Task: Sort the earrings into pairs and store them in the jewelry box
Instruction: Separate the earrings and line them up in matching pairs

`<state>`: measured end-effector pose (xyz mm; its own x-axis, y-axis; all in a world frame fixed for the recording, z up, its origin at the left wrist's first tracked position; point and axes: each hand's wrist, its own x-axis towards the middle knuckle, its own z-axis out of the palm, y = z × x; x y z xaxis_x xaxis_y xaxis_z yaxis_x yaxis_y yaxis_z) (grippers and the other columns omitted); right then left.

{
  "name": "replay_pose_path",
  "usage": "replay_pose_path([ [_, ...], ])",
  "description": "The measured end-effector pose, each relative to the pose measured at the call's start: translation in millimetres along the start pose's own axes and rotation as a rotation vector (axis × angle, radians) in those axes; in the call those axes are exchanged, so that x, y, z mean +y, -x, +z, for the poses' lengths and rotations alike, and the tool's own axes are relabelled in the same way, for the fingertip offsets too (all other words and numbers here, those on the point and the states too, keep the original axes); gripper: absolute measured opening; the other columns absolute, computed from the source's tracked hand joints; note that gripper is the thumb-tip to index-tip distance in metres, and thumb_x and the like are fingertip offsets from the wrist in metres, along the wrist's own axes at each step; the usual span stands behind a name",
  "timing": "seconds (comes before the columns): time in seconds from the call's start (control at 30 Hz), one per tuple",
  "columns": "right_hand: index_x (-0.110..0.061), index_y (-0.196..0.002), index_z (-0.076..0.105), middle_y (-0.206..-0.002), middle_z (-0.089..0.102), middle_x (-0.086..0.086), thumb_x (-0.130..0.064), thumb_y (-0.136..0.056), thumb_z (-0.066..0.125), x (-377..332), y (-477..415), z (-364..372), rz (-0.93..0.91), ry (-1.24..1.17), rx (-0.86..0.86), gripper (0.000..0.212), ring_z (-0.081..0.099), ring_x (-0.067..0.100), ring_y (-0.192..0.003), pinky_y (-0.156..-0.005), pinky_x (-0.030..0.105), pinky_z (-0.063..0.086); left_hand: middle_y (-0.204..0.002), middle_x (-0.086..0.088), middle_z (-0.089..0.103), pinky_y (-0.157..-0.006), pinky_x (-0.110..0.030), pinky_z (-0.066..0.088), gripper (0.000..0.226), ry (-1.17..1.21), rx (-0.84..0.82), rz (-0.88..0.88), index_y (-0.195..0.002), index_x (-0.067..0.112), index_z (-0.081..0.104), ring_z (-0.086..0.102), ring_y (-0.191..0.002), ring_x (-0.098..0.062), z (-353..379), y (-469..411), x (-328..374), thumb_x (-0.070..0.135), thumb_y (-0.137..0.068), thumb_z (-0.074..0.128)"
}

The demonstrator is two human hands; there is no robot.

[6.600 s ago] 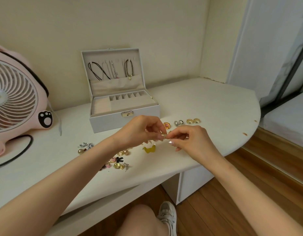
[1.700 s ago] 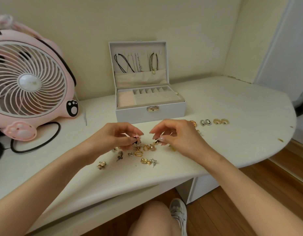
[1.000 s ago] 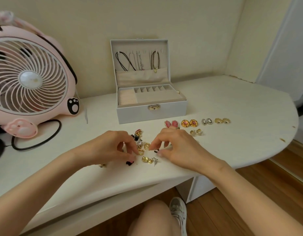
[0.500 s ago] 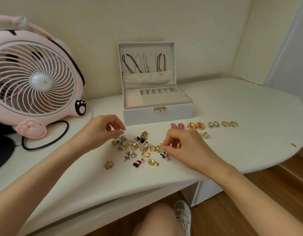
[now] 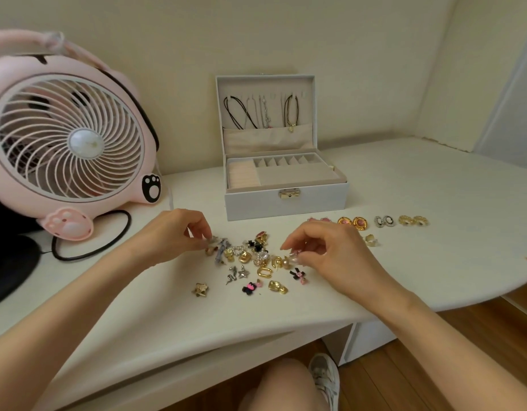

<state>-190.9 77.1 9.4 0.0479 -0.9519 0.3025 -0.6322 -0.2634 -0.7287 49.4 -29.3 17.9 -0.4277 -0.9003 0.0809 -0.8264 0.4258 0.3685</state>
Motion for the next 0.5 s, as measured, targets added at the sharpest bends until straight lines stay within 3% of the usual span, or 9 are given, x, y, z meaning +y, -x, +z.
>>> replay_pose_path([
  [0.17,-0.037,-0.077,0.065,-0.081,0.067,-0.012,0.005,-0.078,0.065,0.4,-0.7,0.0,-0.010,0.011,0.031,0.042,0.059,0.003,-0.084,-0.102,0.044,0.039,-0.088,0.010,0.059,-0.074,-0.025,0.044,0.011,-0.045,-0.092,0.003,-0.084,0.031,0.060,0.054,-0.080,-0.013,4.2,0.5,0.3,0.025,-0.081,0.069],
  [0.23,-0.033,-0.078,0.066,-0.079,0.068,-0.010,0.004,-0.078,0.066,2.6,-0.7,0.7,-0.005,-0.004,0.033,0.037,0.061,0.006,-0.083,-0.102,0.045,0.039,-0.090,0.009,0.060,-0.075,-0.027,0.046,0.010,-0.051,-0.083,0.010,-0.081,0.030,0.060,0.054,-0.081,-0.014,3.9,2.1,1.0,0.026,-0.081,0.069],
  [0.37,-0.026,-0.075,0.071,-0.078,0.067,-0.004,-0.003,-0.076,0.071,7.7,-3.1,2.7,0.016,-0.006,0.046,0.024,0.060,0.016,-0.085,-0.088,0.042,0.047,-0.088,0.009,0.059,-0.075,-0.027,0.047,0.009,0.039,-0.004,0.153,-0.081,0.026,0.063,0.053,-0.078,-0.009,3.8,7.8,18.0,0.031,-0.078,0.070],
  [0.5,-0.021,-0.080,0.075,-0.080,0.066,-0.007,-0.005,-0.077,0.072,6.8,-3.9,1.6,-0.003,0.009,0.012,0.016,0.058,0.007,-0.078,-0.088,0.029,0.043,-0.088,0.014,0.056,-0.071,-0.019,0.042,0.009,0.004,-0.084,0.279,-0.087,0.028,0.063,0.049,-0.078,-0.002,15.5,12.4,37.7,0.032,-0.080,0.068],
])
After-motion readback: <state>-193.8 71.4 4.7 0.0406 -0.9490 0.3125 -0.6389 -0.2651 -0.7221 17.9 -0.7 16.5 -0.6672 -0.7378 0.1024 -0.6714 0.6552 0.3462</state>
